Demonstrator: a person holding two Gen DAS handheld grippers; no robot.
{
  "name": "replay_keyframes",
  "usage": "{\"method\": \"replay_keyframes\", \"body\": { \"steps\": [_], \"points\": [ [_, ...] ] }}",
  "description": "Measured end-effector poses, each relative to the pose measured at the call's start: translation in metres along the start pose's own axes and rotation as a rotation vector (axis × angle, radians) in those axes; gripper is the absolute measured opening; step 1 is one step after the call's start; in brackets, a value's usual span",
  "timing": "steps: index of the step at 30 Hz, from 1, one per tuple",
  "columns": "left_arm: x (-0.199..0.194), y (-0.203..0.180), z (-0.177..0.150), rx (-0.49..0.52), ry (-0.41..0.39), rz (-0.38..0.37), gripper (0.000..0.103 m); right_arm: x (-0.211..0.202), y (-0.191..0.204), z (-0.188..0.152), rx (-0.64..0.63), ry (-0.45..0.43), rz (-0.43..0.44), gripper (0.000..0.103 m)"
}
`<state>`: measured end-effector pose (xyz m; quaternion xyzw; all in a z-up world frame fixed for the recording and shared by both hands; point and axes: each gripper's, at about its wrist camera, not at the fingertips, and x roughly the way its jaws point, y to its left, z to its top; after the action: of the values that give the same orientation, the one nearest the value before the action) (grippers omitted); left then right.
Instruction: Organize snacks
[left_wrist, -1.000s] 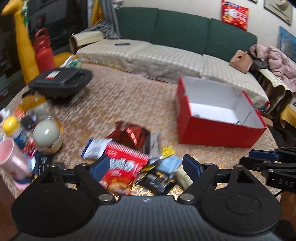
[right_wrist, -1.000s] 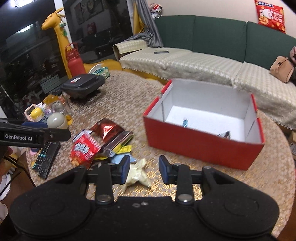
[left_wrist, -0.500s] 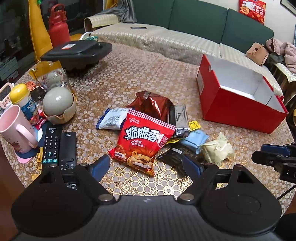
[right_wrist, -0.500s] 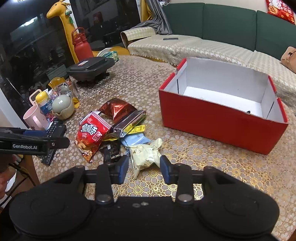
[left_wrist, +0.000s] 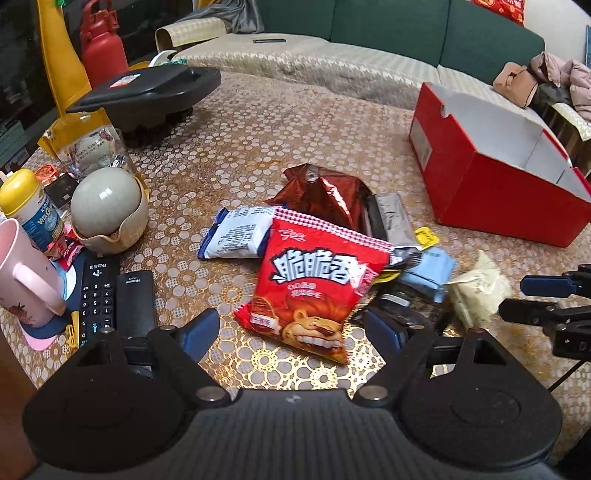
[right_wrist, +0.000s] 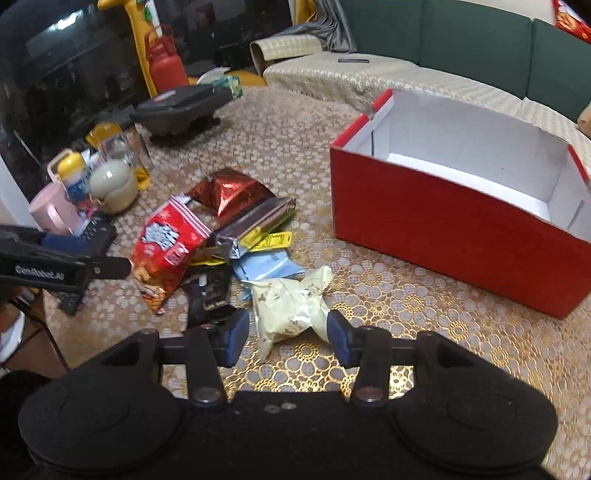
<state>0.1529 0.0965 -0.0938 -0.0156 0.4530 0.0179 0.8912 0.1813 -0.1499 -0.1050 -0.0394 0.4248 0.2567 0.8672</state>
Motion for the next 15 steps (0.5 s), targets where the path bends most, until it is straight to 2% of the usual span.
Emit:
{"method": "replay_keyframes", "body": {
  "steps": [4,5,6,7,8,15],
  "points": [
    [0.011,0.005,0.003,0.005,0.011,0.004,0.086,0.023,0.004,0.006,-0.032,0.030,-0.030,0.048],
    [0.014,0.006,0.004,0.010,0.015,0.005,0.086,0.028,0.005,0.007,-0.046,0.032,-0.041,0.050],
    [0.017,0.006,0.005,0.017,0.018,0.007,0.086,0.032,0.006,0.008,-0.057,0.039,-0.042,0.057],
    [0.022,0.006,0.006,0.027,0.022,0.006,0.086,0.038,0.007,0.008,-0.066,0.054,-0.047,0.066],
    [0.026,0.006,0.007,0.035,0.027,0.006,0.086,0.042,0.008,0.008,-0.072,0.069,-0.055,0.103],
    [0.048,0.003,0.016,0.088,0.034,-0.012,0.088,0.063,0.011,0.006,-0.117,0.056,-0.082,0.102]
  ]
}}
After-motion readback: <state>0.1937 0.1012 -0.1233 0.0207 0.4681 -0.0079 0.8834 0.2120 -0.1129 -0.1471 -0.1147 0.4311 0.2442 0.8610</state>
